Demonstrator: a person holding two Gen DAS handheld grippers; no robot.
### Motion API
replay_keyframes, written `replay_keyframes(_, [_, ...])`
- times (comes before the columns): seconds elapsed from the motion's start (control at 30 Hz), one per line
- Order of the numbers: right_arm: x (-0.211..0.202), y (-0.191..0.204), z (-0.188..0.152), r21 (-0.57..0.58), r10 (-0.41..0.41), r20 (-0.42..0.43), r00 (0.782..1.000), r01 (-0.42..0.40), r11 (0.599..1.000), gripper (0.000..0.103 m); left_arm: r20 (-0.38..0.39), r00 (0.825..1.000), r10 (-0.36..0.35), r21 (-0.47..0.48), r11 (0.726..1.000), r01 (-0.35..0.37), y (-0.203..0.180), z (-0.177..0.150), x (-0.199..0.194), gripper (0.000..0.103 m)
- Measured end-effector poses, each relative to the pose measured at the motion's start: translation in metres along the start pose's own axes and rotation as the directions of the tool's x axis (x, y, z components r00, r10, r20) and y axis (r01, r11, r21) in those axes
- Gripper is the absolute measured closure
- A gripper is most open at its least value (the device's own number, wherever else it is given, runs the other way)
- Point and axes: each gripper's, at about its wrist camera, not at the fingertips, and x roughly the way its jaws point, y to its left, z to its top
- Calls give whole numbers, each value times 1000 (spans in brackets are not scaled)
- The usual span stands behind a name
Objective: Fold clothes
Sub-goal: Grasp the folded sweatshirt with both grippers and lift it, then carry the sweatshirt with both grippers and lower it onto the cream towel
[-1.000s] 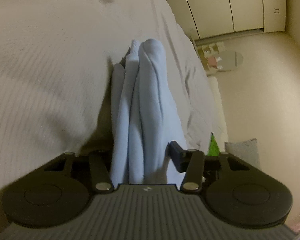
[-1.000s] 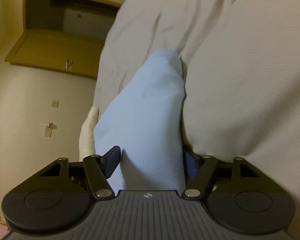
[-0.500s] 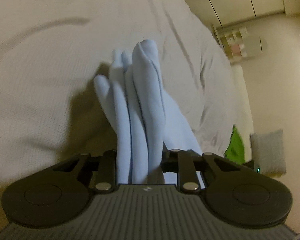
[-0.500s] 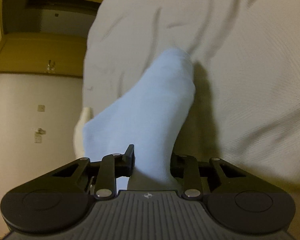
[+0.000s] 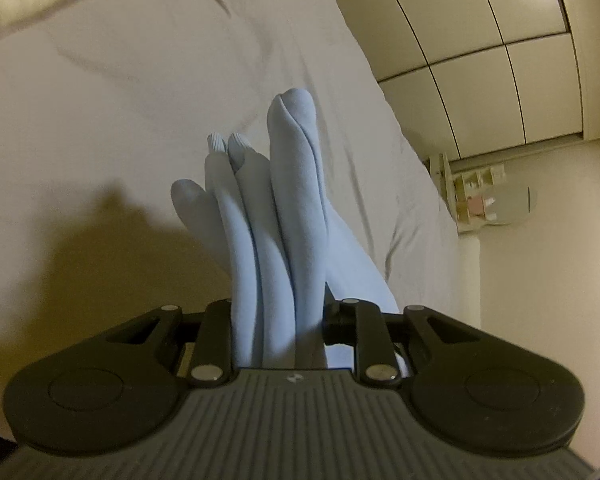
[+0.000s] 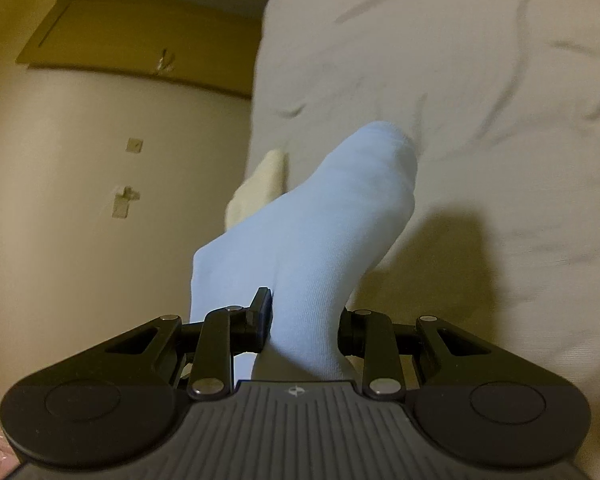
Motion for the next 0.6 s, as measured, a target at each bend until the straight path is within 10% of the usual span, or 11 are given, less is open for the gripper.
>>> replay_keyframes(0.6, [336,215,37,-82,50,173,984,-37,996,74,-10,1000,3,203,979,-1,89,383,-123,84])
